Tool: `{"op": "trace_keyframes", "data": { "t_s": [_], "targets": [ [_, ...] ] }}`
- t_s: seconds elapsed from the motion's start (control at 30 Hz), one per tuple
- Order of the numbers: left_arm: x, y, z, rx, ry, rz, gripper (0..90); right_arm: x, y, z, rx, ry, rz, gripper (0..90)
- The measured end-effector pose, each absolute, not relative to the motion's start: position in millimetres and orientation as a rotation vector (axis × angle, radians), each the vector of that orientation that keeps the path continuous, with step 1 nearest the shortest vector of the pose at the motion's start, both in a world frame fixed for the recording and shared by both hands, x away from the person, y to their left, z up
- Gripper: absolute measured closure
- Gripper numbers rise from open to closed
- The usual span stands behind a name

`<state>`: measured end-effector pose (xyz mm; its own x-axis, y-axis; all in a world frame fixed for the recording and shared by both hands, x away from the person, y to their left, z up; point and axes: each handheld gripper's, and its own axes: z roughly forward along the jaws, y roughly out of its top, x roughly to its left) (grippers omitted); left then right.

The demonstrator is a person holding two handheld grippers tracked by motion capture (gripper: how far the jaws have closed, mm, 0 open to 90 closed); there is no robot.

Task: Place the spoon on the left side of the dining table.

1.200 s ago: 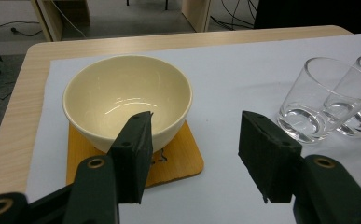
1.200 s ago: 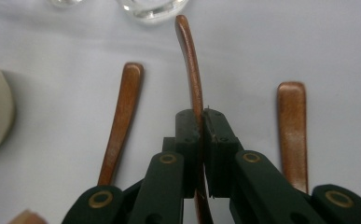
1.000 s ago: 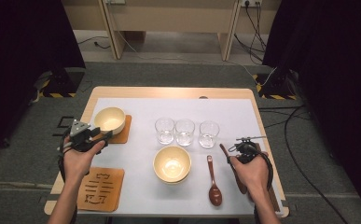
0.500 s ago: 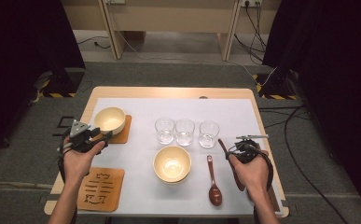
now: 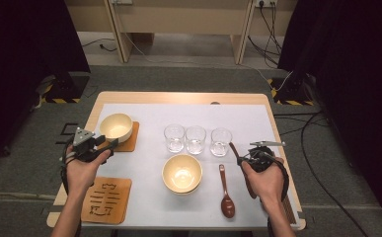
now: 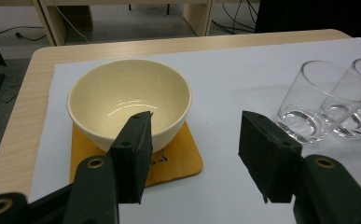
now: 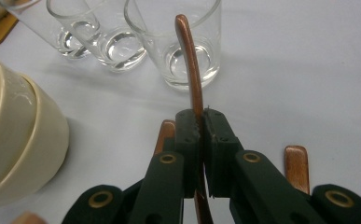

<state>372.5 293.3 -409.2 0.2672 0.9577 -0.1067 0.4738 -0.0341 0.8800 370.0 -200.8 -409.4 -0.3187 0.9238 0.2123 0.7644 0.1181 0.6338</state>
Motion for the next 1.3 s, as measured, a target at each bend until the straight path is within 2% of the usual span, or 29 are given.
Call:
{"op": "trace_keyframes", "data": {
  "t_s": [1.3],
  "targets": [
    [368.0,291.4,-405.0,1.643,1.324,0.695,43.6,367.9,-188.3,-390.0,1.464,2.047,1.201,85.6]
  ]
}}
